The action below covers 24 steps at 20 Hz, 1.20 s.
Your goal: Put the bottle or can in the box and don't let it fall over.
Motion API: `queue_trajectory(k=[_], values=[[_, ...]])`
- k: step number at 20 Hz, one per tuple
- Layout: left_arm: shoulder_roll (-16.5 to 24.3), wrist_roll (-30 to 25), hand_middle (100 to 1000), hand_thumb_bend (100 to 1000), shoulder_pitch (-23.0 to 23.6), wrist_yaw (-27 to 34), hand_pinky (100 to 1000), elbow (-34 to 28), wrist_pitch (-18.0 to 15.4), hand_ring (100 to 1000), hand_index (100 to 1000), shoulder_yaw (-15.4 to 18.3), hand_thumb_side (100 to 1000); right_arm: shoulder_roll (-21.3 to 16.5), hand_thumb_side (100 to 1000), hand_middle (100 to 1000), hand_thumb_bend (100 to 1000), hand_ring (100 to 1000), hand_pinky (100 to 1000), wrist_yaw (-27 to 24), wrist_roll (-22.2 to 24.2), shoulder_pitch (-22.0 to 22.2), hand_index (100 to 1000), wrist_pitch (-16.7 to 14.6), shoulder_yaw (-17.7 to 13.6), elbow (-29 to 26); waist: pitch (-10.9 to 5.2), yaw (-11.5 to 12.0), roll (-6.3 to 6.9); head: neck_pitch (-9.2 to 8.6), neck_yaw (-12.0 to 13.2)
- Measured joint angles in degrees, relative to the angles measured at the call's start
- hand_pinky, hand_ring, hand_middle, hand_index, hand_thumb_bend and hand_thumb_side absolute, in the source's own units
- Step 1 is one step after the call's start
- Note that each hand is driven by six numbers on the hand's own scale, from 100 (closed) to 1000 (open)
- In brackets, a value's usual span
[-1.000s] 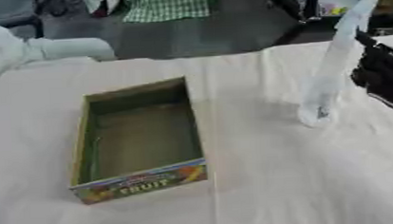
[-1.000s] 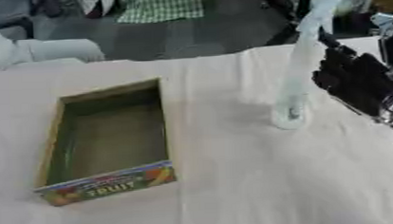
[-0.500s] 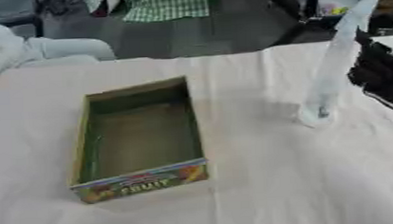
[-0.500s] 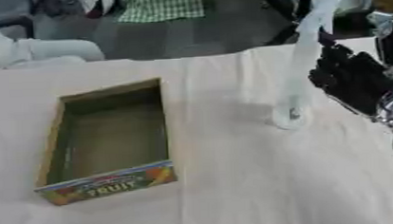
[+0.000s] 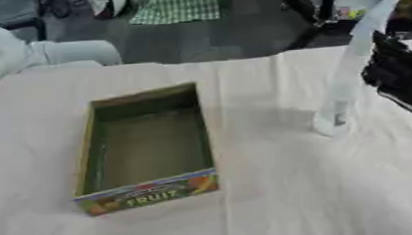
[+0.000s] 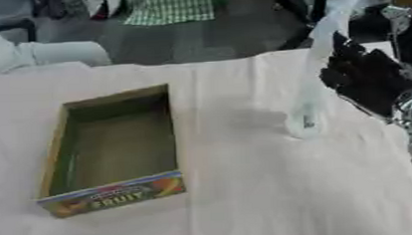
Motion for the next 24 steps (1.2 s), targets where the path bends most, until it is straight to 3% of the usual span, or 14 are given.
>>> queue_trajectory(k=[24], values=[[0.0,-0.1,808,733,0.0,0.1,752,0.0,0.1,925,760,-0.3,617,-1.9,802,192,100,100,100,-2.4,0.4,-4.0,995,-2.2,0.2,-1.0,-0.02,0.2,-0.06,0.05,-0.2]])
